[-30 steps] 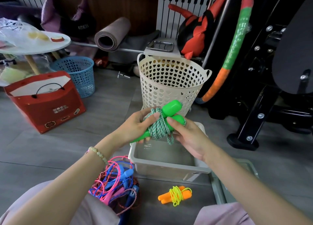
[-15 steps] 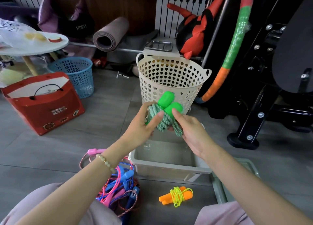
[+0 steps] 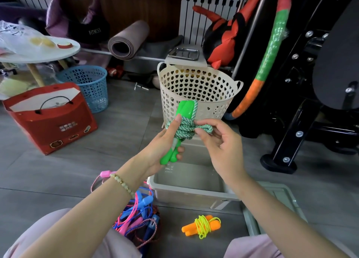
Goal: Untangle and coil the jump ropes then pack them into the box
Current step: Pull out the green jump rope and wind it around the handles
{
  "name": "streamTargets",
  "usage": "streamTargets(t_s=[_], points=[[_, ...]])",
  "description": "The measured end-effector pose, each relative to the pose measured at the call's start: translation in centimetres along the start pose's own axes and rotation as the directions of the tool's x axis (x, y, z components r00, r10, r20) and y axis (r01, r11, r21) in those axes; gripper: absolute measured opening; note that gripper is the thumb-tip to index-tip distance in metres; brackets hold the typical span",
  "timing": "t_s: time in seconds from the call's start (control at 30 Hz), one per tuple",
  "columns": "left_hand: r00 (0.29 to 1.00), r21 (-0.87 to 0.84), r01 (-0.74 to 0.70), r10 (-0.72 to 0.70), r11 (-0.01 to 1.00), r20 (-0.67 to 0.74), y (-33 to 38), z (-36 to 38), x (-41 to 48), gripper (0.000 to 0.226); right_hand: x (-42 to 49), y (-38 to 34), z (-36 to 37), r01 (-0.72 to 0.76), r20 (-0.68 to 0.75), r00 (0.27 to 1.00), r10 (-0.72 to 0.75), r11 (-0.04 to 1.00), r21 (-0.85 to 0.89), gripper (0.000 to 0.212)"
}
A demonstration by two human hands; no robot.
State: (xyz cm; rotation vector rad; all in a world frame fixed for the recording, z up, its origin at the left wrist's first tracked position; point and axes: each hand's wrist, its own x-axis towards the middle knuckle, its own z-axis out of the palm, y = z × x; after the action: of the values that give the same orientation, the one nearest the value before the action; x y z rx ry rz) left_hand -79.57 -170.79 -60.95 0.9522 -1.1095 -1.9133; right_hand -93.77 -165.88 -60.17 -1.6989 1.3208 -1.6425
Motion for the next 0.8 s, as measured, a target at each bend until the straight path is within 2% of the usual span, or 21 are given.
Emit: streamTargets(t_s=[0.1, 0.27, 0.4, 0.5, 0.53, 0.67, 0.8], points=[[0.999, 0.013, -0.005, 0.004, 1.000, 0.052, -0.5, 0.2, -0.2, 0.054, 0.3, -0.3, -0.2, -0.007, -0.026, 1.000, 0.008, 1.000, 0.025, 0.014], [0.995, 0.050, 0.066, -0.069, 0.997, 0.075, -1.0, 0.7, -0.6, 0.058, 0.8, -0.6, -0.1, -0.040, -0.060, 0.997, 0.045, 0.995, 0.092, 0.018], [0.977, -0.003, 0.075, -0.073, 0.997, 0.201, -0.8, 1.2, -0.9, 0.047, 1.1, -0.9, -0.4, 0.043, -0.071, 0.997, -0.044, 0.999, -0.009, 0.020], [0.957, -0.101, 0.110, -0.078, 0.989, 0.278, -0.3, 1.4, -1.1, 0.029, 1.3, -0.6, -0.8, 0.112, -0.080, 0.990, -0.120, 0.989, -0.100, 0.006], [0.953, -0.132, 0.112, -0.069, 0.985, 0.296, -0.1, 1.3, -1.1, 0.025, 1.4, -0.5, -0.9, 0.132, -0.082, 0.986, -0.143, 0.984, -0.123, 0.010], [0.942, -0.128, 0.071, -0.024, 0.989, 0.336, 0.3, 0.9, -1.0, 0.023, 1.3, -0.3, -0.9, 0.207, -0.012, 0.977, -0.212, 0.965, -0.163, 0.018], [0.937, -0.140, 0.043, 0.009, 0.989, 0.350, 0.5, 0.6, -1.0, 0.027, 1.2, -0.4, -0.8, 0.162, 0.040, 0.987, -0.159, 0.982, -0.095, 0.019]])
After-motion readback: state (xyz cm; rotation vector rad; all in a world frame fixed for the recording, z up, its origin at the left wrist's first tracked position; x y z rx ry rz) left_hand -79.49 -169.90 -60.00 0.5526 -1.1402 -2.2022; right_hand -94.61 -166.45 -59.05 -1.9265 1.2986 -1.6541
